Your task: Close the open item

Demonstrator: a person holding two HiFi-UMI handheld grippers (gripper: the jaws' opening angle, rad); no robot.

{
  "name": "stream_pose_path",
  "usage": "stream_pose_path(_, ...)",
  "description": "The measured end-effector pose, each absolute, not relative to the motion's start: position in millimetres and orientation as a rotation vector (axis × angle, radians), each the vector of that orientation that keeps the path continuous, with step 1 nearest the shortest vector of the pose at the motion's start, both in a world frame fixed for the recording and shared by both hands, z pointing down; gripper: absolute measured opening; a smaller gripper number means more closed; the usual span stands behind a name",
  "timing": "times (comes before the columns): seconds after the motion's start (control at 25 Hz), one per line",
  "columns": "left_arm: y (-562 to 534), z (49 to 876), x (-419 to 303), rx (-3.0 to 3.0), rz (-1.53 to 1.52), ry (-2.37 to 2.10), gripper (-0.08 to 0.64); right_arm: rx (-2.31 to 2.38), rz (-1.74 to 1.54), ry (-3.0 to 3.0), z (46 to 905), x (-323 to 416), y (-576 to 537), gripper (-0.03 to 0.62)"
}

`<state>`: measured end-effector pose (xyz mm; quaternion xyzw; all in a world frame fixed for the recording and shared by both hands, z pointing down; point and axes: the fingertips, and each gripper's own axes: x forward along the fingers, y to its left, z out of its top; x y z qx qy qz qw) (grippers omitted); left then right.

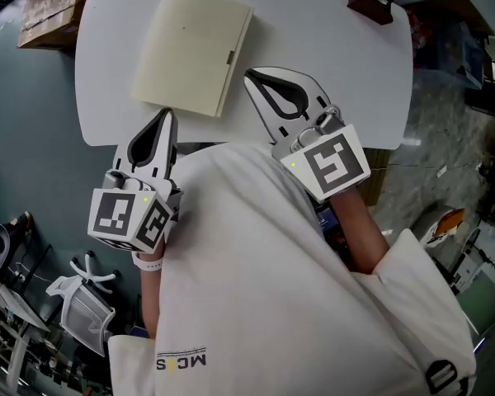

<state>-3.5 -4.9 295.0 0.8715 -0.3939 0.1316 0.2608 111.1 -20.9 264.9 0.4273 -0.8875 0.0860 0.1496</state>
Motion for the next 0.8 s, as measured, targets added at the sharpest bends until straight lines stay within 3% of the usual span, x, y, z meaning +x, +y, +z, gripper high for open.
stream_pose_path(0.8,-7.9,296.3,0.3,2.352,0.357,-1.054,0.025,1.234,0.261,-2.568,265.9,101.1,-25.4,0.015)
